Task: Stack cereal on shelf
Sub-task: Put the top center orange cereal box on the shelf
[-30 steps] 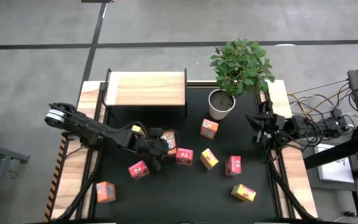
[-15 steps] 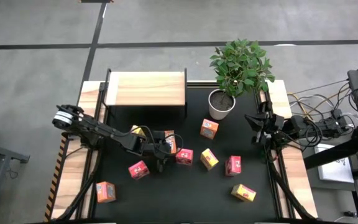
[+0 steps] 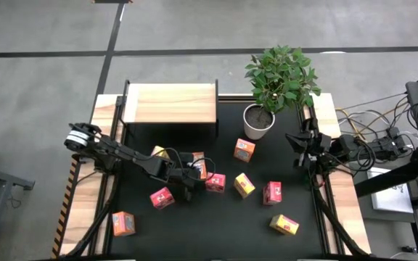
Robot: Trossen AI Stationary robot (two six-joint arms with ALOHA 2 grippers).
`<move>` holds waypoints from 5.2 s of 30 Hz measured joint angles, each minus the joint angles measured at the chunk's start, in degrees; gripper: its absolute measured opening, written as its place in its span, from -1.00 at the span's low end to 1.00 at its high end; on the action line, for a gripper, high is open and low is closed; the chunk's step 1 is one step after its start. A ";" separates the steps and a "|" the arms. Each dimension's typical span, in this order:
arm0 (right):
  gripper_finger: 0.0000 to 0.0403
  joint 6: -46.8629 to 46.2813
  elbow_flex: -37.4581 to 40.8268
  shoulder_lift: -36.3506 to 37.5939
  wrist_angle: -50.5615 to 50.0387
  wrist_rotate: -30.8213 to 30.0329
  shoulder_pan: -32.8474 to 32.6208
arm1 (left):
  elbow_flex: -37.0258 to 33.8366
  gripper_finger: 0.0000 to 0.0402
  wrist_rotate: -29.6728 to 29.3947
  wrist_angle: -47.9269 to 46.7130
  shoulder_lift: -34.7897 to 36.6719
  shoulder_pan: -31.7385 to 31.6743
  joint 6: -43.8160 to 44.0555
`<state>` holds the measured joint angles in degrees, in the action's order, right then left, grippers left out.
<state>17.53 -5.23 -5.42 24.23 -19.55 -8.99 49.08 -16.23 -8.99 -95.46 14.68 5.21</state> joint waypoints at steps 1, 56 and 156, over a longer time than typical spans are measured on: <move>-0.96 0.01 0.00 -0.01 -0.03 0.00 0.01 | 0.00 -0.82 0.00 -0.02 -0.02 0.00 0.00; -0.96 -0.64 0.00 0.01 -0.04 0.02 0.00 | 12.74 -1.00 42.59 -12.55 34.17 -56.61 19.97; -0.96 5.68 0.00 0.03 3.58 -0.01 0.00 | 24.37 -0.99 -16.71 -35.05 16.82 -28.48 5.80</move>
<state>23.21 -5.23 -5.39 27.81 -19.56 -8.99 73.45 -32.94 -44.05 -78.64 -13.80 11.00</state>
